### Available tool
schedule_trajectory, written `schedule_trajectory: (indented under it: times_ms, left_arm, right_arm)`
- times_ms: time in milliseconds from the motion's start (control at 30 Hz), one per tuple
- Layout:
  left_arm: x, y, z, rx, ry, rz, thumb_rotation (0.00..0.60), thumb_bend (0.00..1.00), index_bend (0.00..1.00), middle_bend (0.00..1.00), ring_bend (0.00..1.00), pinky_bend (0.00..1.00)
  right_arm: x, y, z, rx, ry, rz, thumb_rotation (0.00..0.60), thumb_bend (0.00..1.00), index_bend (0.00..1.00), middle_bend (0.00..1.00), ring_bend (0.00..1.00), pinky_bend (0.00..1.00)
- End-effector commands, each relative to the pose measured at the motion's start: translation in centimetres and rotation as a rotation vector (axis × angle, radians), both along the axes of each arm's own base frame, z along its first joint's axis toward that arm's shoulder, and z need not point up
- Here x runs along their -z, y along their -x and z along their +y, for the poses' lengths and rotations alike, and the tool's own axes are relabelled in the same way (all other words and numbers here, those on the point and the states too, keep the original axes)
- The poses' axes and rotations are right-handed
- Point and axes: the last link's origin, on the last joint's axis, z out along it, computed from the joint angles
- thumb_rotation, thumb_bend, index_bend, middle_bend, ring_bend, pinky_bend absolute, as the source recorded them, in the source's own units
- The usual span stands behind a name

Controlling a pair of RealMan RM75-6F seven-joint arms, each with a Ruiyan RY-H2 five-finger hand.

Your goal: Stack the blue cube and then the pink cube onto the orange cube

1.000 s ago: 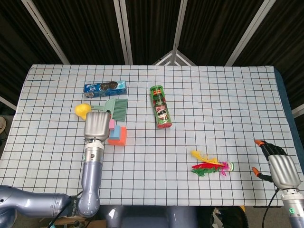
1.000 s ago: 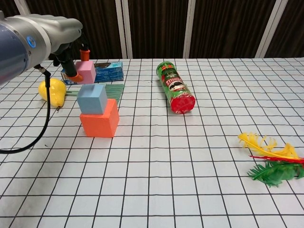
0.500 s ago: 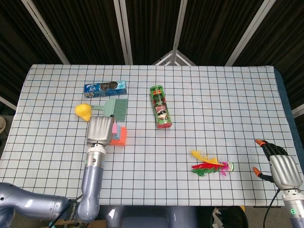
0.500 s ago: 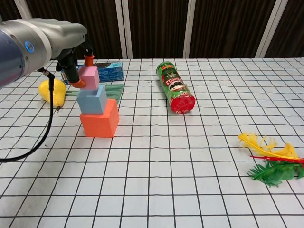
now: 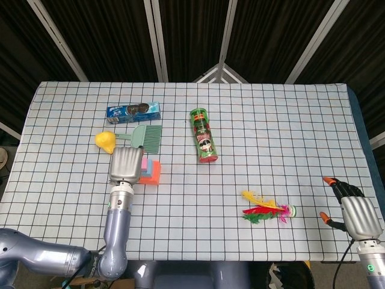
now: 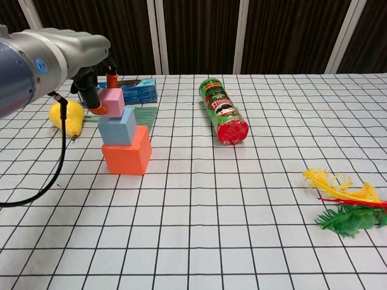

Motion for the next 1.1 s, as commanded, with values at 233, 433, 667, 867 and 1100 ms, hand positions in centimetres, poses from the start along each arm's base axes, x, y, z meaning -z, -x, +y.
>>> schedule_trajectory:
  times_ms: [233, 433, 667, 867, 1100]
  left_arm:
    - [0.05, 0.16, 0.2, -0.003, -0.004, 0.006, 0.6, 0.39, 0.48, 0.93, 0.69, 0.85]
    - [0.26, 0.28, 0.29, -0.004, 0.002, 0.007, 0.6, 0.39, 0.48, 0.93, 0.69, 0.85]
    - [0.39, 0.14, 0.16, 0.005, 0.007, 0.008, 0.6, 0.39, 0.48, 0.93, 0.69, 0.85]
    - [0.53, 0.17, 0.07, 0.003, 0.008, 0.014, 0.6, 0.39, 0.48, 0.93, 0.69, 0.85]
    - [0.64, 0.28, 0.13, 0.001, 0.007, 0.019, 0.6, 0.39, 0.48, 0.93, 0.69, 0.85]
  right_arm:
    - [0.08, -0.01, -0.04, 0.002, -0.002, 0.001, 0.6, 0.3, 0.18, 0.2, 0.22, 0.24]
    - [0.13, -0.01, -0.05, 0.006, -0.004, 0.001, 0.6, 0.3, 0.18, 0.2, 0.22, 0.24]
    - [0.12, -0.01, -0.05, 0.008, -0.003, 0.002, 0.6, 0.3, 0.18, 0.2, 0.22, 0.24]
    - [0.06, 0.0, -0.01, 0.009, -0.003, -0.001, 0.6, 0.3, 0.18, 0.2, 0.22, 0.24]
    - [0.15, 0.01, -0.06, 0.011, -0.007, 0.001, 0.6, 0.3, 0.18, 0.2, 0.22, 0.24]
